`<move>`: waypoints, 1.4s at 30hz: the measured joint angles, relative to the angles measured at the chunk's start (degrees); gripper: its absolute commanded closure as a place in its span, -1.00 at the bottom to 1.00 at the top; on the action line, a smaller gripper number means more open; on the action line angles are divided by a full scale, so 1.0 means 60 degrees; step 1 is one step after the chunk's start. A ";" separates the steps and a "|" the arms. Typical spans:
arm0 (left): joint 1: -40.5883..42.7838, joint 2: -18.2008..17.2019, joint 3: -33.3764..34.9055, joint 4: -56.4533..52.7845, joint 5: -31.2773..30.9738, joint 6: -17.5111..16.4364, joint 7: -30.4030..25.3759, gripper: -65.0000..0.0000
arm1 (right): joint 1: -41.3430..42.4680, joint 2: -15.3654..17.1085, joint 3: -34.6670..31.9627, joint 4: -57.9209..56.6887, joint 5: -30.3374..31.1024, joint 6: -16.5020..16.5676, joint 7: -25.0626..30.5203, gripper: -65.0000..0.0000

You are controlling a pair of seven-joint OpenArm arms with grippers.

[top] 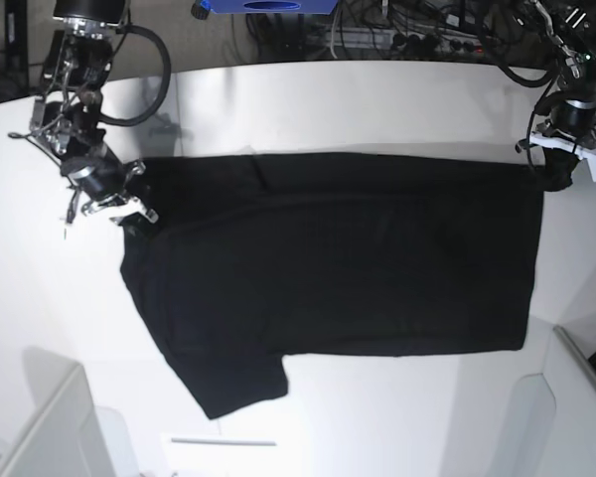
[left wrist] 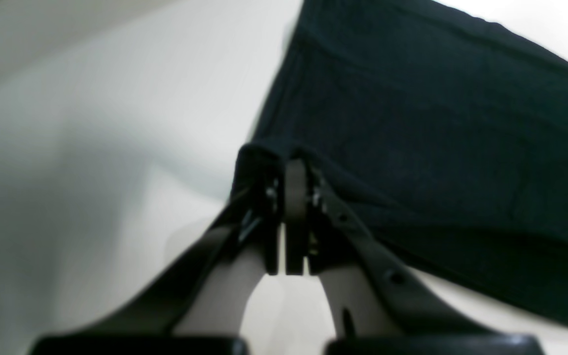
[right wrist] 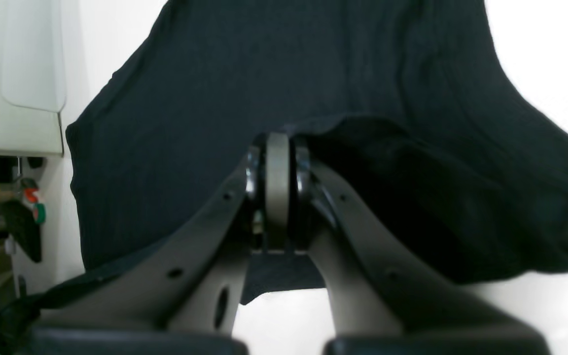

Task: Fold the T-shirt properly
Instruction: 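Lift the shirt by its shoulders with both grippers and shake it flat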

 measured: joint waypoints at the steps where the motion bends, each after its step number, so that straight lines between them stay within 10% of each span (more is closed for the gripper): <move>1: -0.0142 -0.0004 0.0000 -0.0007 -0.0018 -0.0004 0.0109 1.00 | 0.0080 0.0000 0.0000 -0.0131 0.0004 0.0000 0.0022 1.00; 37: -0.1902 -0.0215 0.0871 -0.2047 0.2277 -0.0004 0.0229 1.00 | 0.1548 -0.0022 -0.0809 -0.1956 -0.0831 -0.0648 0.0087 1.00; 40: -0.1905 -0.0215 0.0874 -0.2047 0.2280 -0.0004 0.0215 0.98 | 0.1552 -0.0022 -0.0787 -0.1953 -0.0856 -0.0645 0.0102 0.47; 42: -0.1902 -0.0215 0.0863 -0.2044 0.2251 -0.0004 0.0208 0.55 | 0.1497 -0.0022 -0.0776 -0.1909 -0.0831 -0.0648 0.0142 0.15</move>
